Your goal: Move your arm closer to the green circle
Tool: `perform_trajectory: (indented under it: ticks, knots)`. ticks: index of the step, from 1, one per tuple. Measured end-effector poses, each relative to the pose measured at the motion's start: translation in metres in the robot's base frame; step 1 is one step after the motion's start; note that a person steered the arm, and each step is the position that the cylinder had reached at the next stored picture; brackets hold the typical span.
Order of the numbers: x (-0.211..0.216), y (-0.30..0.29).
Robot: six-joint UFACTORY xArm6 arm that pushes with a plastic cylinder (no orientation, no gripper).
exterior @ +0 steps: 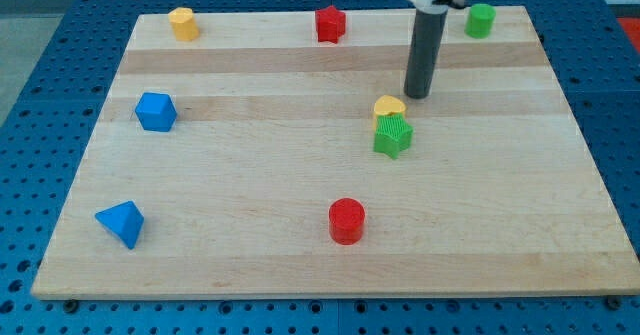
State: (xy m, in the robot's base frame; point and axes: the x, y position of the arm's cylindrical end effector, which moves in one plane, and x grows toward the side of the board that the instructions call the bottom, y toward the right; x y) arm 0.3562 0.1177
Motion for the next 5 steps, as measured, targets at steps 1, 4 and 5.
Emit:
perform_trajectory:
  ticks: [1, 4, 5]
  knots:
    - [-0.017, 0.057]
    - [-0.099, 0.136]
    - [-0.127, 0.136]
